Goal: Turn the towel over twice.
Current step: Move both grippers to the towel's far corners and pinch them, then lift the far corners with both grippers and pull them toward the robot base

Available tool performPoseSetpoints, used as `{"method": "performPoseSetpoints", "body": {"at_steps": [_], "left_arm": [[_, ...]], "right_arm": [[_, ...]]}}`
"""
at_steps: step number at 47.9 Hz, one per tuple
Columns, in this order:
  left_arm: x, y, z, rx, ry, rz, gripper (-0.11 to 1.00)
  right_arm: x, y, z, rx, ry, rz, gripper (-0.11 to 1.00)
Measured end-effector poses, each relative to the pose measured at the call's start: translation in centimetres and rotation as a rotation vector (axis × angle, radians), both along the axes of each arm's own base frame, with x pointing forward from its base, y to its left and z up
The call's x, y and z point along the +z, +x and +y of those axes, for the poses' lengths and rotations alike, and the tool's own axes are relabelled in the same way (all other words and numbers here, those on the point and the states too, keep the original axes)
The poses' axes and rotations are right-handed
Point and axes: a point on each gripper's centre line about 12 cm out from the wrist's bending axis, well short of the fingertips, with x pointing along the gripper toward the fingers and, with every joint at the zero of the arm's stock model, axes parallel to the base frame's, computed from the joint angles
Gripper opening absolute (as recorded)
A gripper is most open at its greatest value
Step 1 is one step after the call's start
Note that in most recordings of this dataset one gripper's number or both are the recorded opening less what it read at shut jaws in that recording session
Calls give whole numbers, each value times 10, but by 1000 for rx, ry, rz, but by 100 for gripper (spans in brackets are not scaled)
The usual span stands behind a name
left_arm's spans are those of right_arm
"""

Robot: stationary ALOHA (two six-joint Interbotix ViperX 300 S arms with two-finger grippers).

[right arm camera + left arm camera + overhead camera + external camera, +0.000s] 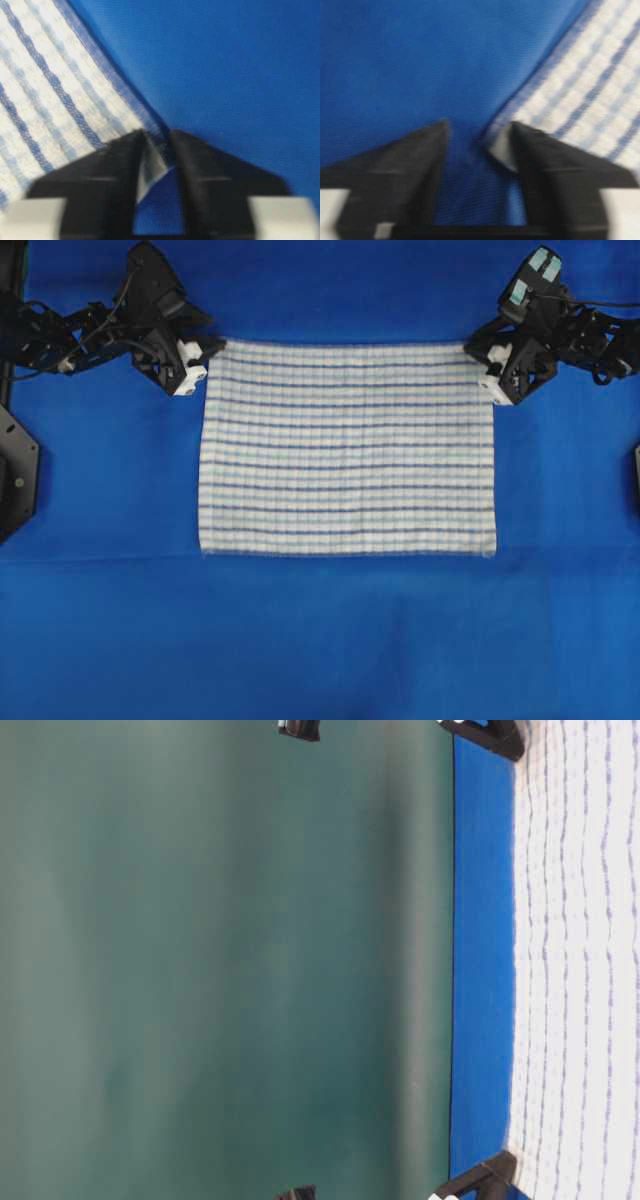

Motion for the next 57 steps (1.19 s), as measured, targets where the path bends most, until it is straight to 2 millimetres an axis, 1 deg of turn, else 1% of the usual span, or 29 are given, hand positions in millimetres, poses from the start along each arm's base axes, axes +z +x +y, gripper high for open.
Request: {"method": "performPoseSetpoints", "body": {"at_steps": [3, 5, 6, 17, 23, 28, 35, 43, 51, 57], "left_arm": [[-3, 0, 0, 0, -16, 22, 13], [-5, 0, 0, 0, -23, 32, 5], [-5, -1, 0, 0, -27, 37, 4], [-5, -2, -2, -2, -43, 59, 4], [6, -3, -3, -3, -39, 51, 4], [28, -2, -3, -4, -17, 20, 4], [64, -3, -4, -7, 34, -49, 4], [97, -6, -3, -1, 77, -113, 4], [120, -10, 4, 13, 127, -143, 4], [134, -11, 12, 14, 180, -149, 4]], "right_arm": [[0, 1, 0, 4, -3, -1, 7], [0, 0, 0, 4, -4, -1, 6], [0, 1, 0, 7, -5, -1, 6], [0, 1, 0, 8, -5, 0, 6], [7, 0, 1, 3, -7, -10, 6], [24, 1, 0, 7, -26, -36, 6], [53, 3, -3, 4, -60, -83, 6], [86, 3, -11, -11, -91, -120, 6], [121, 2, -18, -9, -147, -144, 6], [140, 0, -25, -12, -183, -148, 6]]}}
